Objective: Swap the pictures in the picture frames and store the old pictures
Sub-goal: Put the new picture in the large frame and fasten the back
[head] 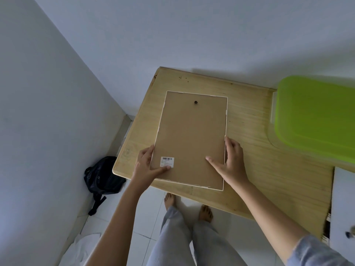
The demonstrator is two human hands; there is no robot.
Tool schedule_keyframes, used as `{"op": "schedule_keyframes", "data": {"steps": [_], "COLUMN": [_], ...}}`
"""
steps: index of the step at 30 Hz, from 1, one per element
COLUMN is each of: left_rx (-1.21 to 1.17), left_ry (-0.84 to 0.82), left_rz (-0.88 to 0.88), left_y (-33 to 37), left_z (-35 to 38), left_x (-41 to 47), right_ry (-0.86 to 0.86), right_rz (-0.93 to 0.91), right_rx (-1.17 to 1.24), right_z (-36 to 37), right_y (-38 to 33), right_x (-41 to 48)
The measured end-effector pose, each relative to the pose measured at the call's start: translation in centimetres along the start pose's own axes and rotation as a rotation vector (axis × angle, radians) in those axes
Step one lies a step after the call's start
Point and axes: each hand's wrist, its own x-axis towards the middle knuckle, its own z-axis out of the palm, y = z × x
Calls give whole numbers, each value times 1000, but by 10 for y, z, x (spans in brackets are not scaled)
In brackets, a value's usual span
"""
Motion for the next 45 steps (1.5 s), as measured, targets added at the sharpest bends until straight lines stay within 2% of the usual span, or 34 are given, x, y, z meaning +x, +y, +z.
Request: {"op": "schedule_keyframes", "data": {"steps": [5,8,17,22,28,38,45], "left_rx": [-1,14,50,109,155,206,237], "left_ry": [-73,-48,20,17,82,73,100], "left_rz": [24,37,116,104,79,88,92], "left_y": [-5,-5,-9,-8,-1,-5,-8], "left_z": [-3,-1,5,8,20,18,20], "left_x": [3,5,7,5,-5,-2,-5], "right_ry": [-252,-300,-231,-117,-57,-50,62], "right_rz": [52,80,148,189,241,339,442], "right_rx": [31,10,-10,-16,101,201,356], "right_z": [-4,-4,2,4,6,22,20], "right_y": [-4,-8,-17,-16,-11,-14,-27], "right_x": [-19,-21,-21,-35,-51,-50,-39]}}
